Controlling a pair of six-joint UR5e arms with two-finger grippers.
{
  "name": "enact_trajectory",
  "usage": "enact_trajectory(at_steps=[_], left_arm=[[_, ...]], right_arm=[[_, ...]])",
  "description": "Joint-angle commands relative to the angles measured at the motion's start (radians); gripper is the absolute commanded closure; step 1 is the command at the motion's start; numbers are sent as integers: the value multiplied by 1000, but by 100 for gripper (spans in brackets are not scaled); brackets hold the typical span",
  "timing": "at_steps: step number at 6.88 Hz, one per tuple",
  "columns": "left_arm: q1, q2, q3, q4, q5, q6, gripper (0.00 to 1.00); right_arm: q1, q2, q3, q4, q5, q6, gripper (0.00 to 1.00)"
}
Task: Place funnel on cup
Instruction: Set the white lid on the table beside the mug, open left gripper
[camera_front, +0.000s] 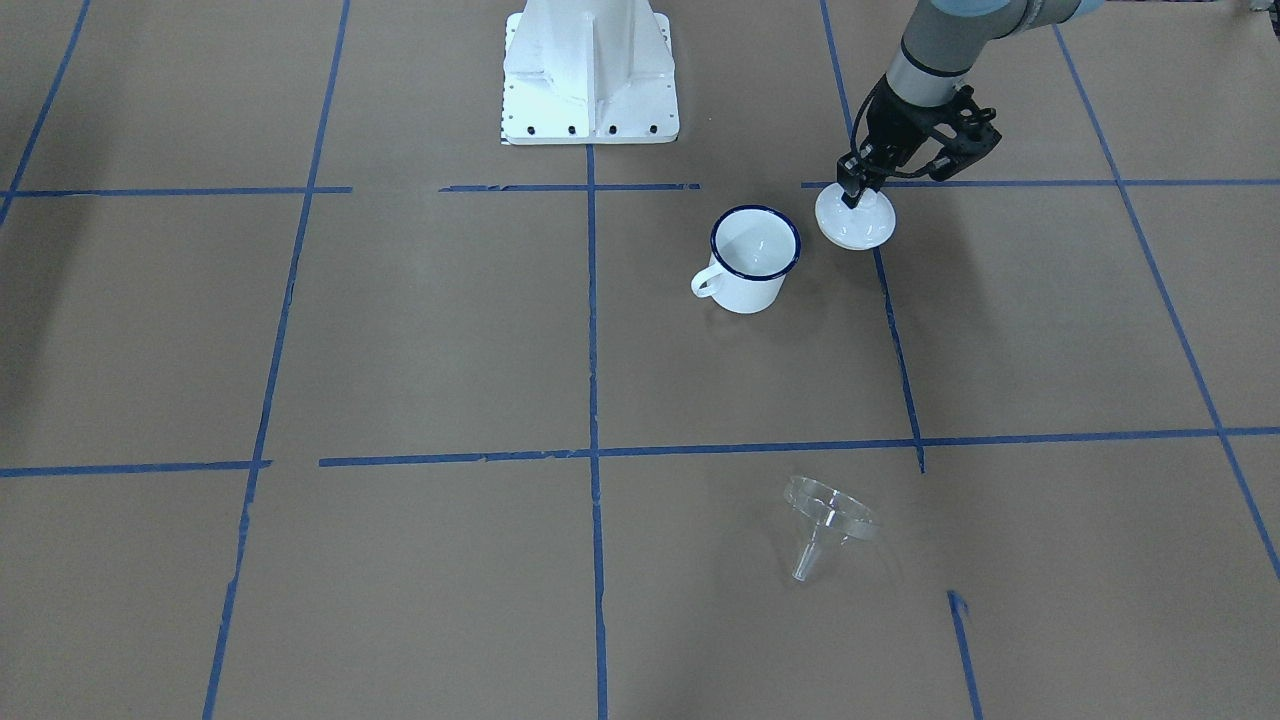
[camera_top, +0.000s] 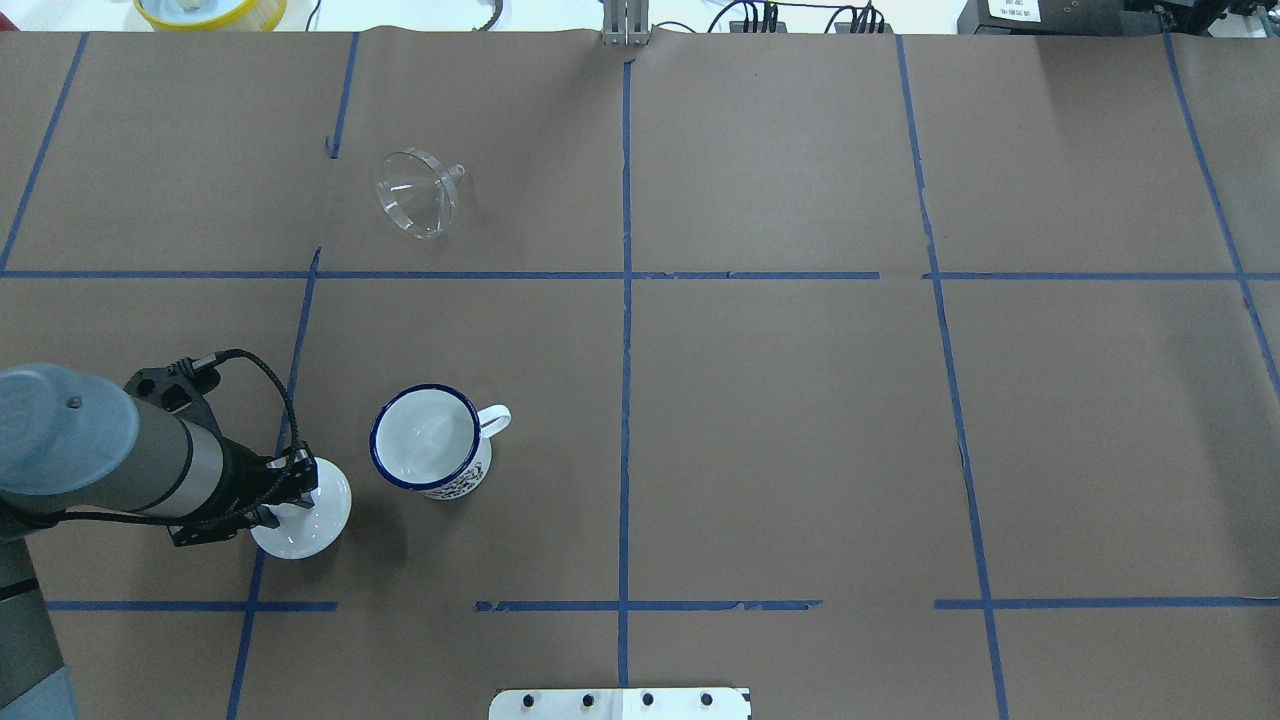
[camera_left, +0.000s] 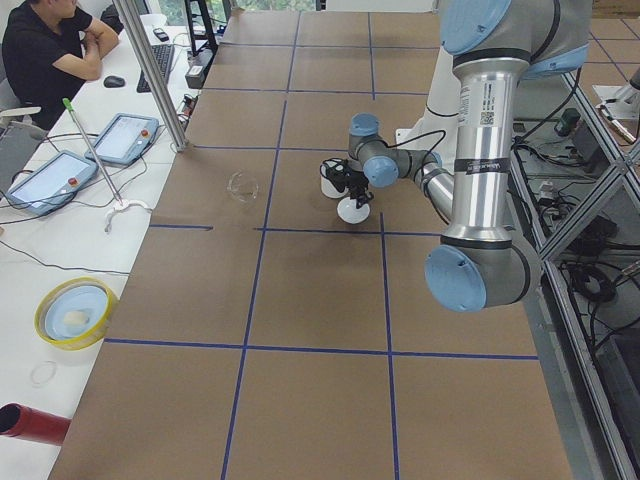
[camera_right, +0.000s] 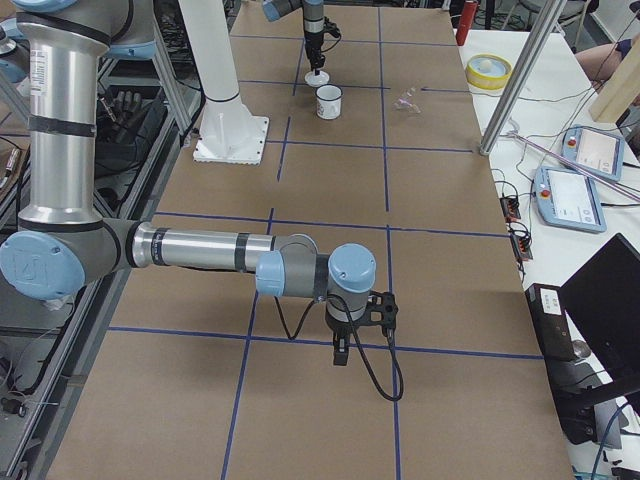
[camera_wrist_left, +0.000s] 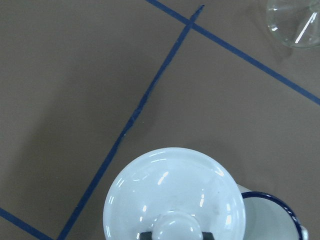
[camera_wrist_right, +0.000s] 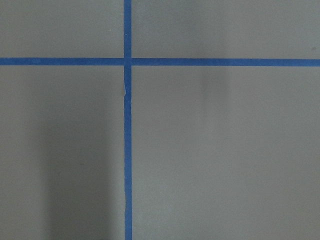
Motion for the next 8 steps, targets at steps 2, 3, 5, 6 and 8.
enact_trajectory(at_steps=[2, 3, 5, 6, 8], left_arm=[[14, -42, 49, -6, -1, 5, 97], [14, -39, 56, -6, 0, 11, 1], [2, -34, 32, -6, 0, 13, 0], [-13, -28, -6, 0, -1, 16, 0], [-118, 35, -101, 7, -5, 50, 0]], right_arm=[[0, 0, 0, 0, 0, 0, 0], [0, 0, 0, 0, 0, 0, 0], [0, 0, 0, 0, 0, 0, 0], [0, 0, 2, 0, 0, 0, 0], [0, 0, 0, 0, 0, 0, 0]])
